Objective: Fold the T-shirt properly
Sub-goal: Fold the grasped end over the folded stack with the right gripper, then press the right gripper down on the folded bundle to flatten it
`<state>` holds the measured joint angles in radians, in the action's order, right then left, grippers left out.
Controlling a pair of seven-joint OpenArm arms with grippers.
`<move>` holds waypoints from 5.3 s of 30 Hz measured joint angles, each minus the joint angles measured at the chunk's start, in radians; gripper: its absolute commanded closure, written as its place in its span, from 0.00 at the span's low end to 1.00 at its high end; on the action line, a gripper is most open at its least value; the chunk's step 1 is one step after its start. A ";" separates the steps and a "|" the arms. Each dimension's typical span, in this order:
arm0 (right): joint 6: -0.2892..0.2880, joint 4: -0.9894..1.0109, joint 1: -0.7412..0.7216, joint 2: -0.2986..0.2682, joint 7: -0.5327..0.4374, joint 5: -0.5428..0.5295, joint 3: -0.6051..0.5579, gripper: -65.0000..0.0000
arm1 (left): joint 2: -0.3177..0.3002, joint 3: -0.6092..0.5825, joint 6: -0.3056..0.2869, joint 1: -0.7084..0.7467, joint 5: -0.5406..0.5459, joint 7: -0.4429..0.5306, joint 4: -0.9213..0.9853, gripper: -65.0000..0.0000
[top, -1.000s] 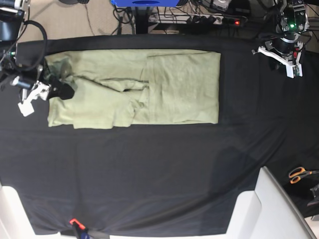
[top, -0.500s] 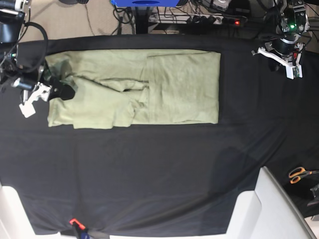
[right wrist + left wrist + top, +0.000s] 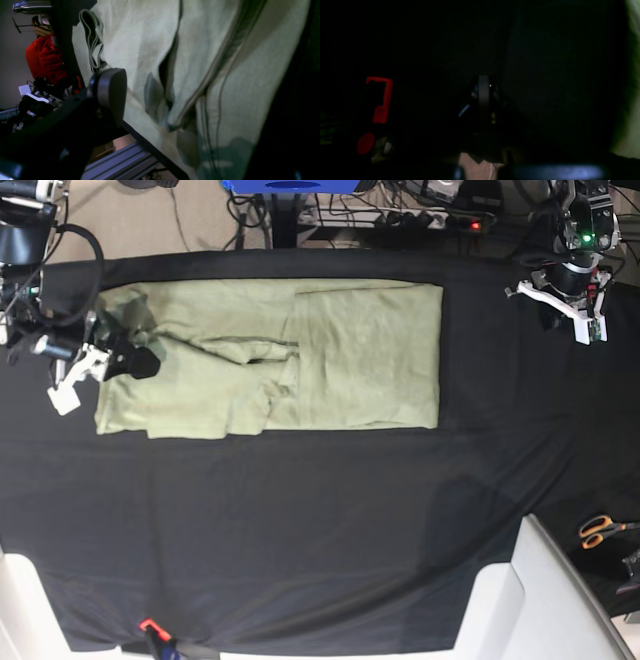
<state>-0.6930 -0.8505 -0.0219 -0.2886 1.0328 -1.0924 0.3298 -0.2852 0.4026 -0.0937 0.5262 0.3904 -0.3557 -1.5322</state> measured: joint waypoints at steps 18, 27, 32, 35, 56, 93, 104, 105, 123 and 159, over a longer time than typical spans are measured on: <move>-0.003 0.145 -0.025 -0.102 -0.030 0.010 0.000 1.00 | 0.000 0.000 0.000 0.006 0.000 0.000 0.000 1.00; 0.278 -0.300 0.177 -0.096 -0.138 0.052 -0.003 1.00 | 0.000 0.003 0.001 -0.001 0.000 0.001 0.000 1.00; 0.500 -0.698 0.251 0.007 -0.130 0.344 -0.046 1.00 | 0.002 0.002 0.000 -0.001 0.001 0.000 0.000 1.00; 0.573 -0.822 0.253 0.069 -0.082 0.547 -0.174 1.00 | 0.000 0.002 0.001 0.000 0.000 0.000 0.000 1.00; 1.002 -0.926 0.239 0.330 -0.091 1.049 -0.750 1.00 | 0.000 0.002 0.001 -0.002 0.000 0.001 0.000 1.00; 0.946 -0.864 0.216 0.377 -0.199 0.895 -0.847 1.00 | 0.000 0.002 0.005 -0.002 0.000 0.001 0.021 1.00; 0.901 -0.859 0.214 0.375 -0.200 0.909 -0.850 1.00 | 0.001 0.002 0.005 -0.014 0.000 -0.003 0.021 1.00; 0.900 -0.851 0.214 0.376 -0.200 0.908 -0.850 0.99 | 0.000 0.002 0.004 -0.016 0.000 -0.002 0.021 1.00; 0.894 -0.806 0.159 0.380 -0.203 0.896 -0.938 0.51 | -0.003 0.004 0.005 -0.017 0.000 -0.003 0.026 1.00; 0.922 -0.882 0.014 0.068 -0.288 0.568 -1.020 0.93 | -0.001 0.066 0.001 -0.017 0.000 -0.009 0.022 1.00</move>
<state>0.2287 -1.7321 -0.0082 -0.2203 0.7448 -0.5243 -0.6899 -0.2859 0.4686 -0.0929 0.5095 0.3901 -0.3649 -1.5101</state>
